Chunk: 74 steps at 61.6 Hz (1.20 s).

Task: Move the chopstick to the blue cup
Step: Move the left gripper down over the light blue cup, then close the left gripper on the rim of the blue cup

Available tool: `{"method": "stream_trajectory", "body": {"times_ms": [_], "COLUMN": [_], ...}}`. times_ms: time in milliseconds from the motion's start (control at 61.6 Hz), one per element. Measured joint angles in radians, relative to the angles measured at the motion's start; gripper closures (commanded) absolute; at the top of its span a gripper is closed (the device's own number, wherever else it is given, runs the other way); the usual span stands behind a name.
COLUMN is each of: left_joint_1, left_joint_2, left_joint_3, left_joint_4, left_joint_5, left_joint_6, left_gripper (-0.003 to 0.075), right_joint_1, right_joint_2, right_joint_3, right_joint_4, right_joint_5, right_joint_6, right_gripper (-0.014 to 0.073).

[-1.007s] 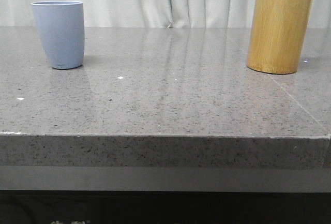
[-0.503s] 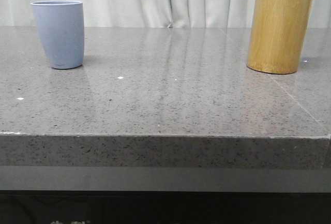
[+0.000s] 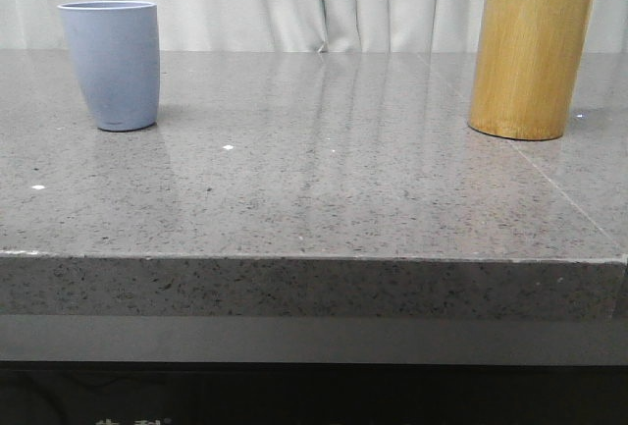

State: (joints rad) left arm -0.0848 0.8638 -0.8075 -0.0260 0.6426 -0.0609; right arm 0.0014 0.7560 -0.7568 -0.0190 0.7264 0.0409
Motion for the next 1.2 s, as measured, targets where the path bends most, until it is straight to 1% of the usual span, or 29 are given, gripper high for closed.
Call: {"method": "stream_trajectory", "body": {"times_ms": [49, 65, 97, 130, 179, 341, 520, 650, 812, 1007, 1202], "left_joint_1": [0.000, 0.000, 0.000, 0.000, 0.000, -0.026, -0.104, -0.141, -0.152, -0.152, -0.152], "left_joint_2": [0.009, 0.011, 0.015, 0.021, 0.031, 0.096, 0.210, 0.317, 0.468, 0.643, 0.789], "left_joint_3": [-0.004, -0.006, -0.008, -0.017, -0.033, -0.114, -0.233, -0.340, -0.499, -0.682, -0.810], "left_joint_4": [-0.007, -0.010, -0.017, -0.028, -0.040, -0.052, -0.056, -0.056, -0.044, 0.017, 0.026], "left_joint_5": [0.000, 0.000, 0.000, 0.000, 0.000, 0.018, 0.034, 0.062, 0.144, 0.249, 0.310], "left_joint_6": [0.021, 0.028, 0.040, 0.053, 0.061, 0.079, 0.106, 0.109, 0.111, 0.111, 0.111], "left_gripper": [0.0366, 0.0318, 0.0262, 0.0210, 0.0176, 0.0176, 0.0176, 0.0176, 0.0176, 0.0176, 0.0176], "right_joint_1": [0.000, 0.000, 0.000, 0.000, 0.000, 0.000, 0.000, 0.000, 0.000, 0.000, 0.000], "right_joint_2": [0.000, 0.000, 0.000, 0.000, 0.000, 0.000, 0.000, 0.000, 0.000, 0.000, 0.000], "right_joint_3": [0.000, 0.000, 0.000, 0.000, 0.000, 0.000, 0.000, 0.000, 0.000, 0.000, 0.000], "right_joint_4": [0.005, 0.006, 0.011, 0.019, 0.025, 0.064, 0.140, 0.175, 0.185, 0.186, 0.188], "right_joint_5": [0.002, 0.002, 0.002, 0.002, 0.004, 0.013, 0.019, 0.019, 0.020, 0.020, 0.020], "right_joint_6": [0.000, -0.002, -0.002, -0.002, -0.002, -0.041, -0.118, -0.156, -0.165, -0.170, -0.170], "right_gripper": [0.0004, -0.0002, 0.0001, 0.0004, 0.0004, 0.0004, 0.0004, 0.0004, 0.0004, 0.0004, 0.0004]}}
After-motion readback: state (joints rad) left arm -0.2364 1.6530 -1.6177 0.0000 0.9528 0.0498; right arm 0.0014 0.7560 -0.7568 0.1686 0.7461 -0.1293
